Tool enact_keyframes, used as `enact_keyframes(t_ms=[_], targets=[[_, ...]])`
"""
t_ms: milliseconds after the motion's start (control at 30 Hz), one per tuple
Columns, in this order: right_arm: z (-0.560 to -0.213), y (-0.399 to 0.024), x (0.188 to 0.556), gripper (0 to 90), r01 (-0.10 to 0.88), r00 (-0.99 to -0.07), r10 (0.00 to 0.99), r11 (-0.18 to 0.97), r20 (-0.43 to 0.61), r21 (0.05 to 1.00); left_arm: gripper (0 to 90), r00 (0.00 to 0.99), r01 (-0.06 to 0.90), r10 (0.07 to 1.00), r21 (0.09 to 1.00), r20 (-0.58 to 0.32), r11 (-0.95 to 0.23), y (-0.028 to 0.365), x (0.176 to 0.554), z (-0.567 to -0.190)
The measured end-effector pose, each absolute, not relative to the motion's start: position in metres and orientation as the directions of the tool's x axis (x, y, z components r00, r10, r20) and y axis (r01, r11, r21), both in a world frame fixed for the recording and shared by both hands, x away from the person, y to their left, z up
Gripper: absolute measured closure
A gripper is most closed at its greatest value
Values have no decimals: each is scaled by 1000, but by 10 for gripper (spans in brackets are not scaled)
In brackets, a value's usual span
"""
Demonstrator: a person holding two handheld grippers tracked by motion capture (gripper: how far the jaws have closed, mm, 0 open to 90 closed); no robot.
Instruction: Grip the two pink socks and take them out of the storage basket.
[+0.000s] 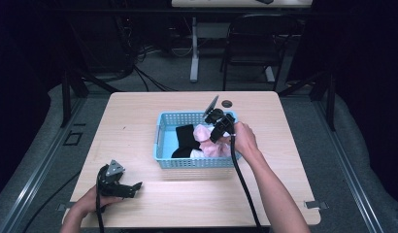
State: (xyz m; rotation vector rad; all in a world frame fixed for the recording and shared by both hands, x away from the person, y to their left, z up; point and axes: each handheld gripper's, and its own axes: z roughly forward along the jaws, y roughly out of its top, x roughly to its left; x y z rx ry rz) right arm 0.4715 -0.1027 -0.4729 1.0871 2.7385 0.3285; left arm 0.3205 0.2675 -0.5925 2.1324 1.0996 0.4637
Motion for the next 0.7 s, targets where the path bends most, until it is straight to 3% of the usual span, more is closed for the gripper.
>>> enact_keyframes(t_ms=[167, 300, 700], targets=[[-477, -97, 472, 759, 661, -709, 697, 709, -106, 247, 0, 578, 572, 816, 712, 2, -407, 267, 321, -593], [-475, -99, 471, 847, 657, -710, 696, 708, -102, 258, 0, 578, 573, 816, 712, 1, -406, 267, 321, -593], [-457, -103, 468, 864, 672, -702, 710, 685, -52, 282, 0, 579, 573, 815, 711, 1, -408, 267, 321, -592]])
